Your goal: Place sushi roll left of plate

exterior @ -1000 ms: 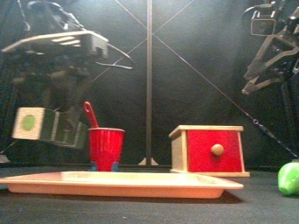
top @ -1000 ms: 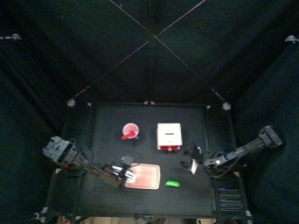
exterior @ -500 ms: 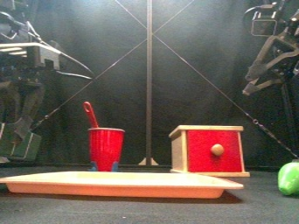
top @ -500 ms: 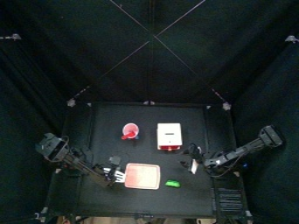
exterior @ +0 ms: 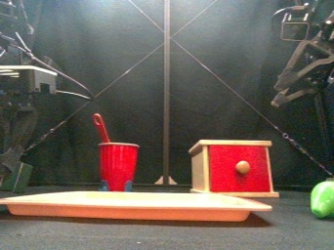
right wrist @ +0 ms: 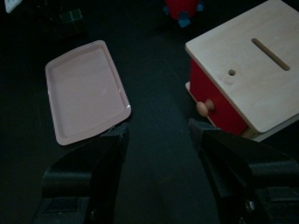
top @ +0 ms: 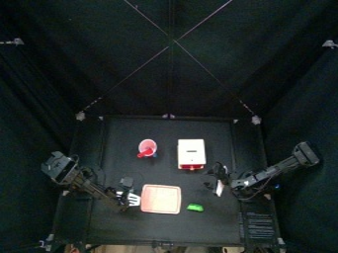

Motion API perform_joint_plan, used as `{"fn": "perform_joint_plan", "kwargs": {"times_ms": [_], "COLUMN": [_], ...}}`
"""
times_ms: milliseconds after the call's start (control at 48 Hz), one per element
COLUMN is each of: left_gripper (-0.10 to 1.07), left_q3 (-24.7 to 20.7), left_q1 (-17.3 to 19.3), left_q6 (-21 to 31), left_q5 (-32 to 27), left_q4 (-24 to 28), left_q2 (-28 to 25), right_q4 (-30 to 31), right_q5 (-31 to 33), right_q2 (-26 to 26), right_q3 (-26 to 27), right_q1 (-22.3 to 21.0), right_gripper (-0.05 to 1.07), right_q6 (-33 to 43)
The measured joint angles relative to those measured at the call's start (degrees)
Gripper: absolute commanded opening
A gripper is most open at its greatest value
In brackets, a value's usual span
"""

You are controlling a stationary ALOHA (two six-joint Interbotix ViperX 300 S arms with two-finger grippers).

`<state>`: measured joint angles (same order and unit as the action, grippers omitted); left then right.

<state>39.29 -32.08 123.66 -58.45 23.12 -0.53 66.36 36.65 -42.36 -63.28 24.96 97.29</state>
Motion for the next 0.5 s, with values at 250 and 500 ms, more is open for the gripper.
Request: {"fn": "perform_joint_plan", "kwargs": {"times_ms": [250, 500], "left_gripper": [0.95, 0.97], "left_q3": [0.1, 0.1], "left_q1": [0.0, 0.0], "left_q6": [0.0, 0.0], "left_q5": [0.0, -0.1], "left_q4": [0.9, 2.3], "left_q2": [-0.1, 0.2], "right_q4": [-0.1, -0.2], "right_q5": [0.0, 0.0], "right_q2": [0.0, 0.0], "right_q3": [0.0, 0.0], "right_q1": [0.0, 0.0], "right_gripper": [0.90, 0.90], "right_q6": [0.0, 0.0]}}
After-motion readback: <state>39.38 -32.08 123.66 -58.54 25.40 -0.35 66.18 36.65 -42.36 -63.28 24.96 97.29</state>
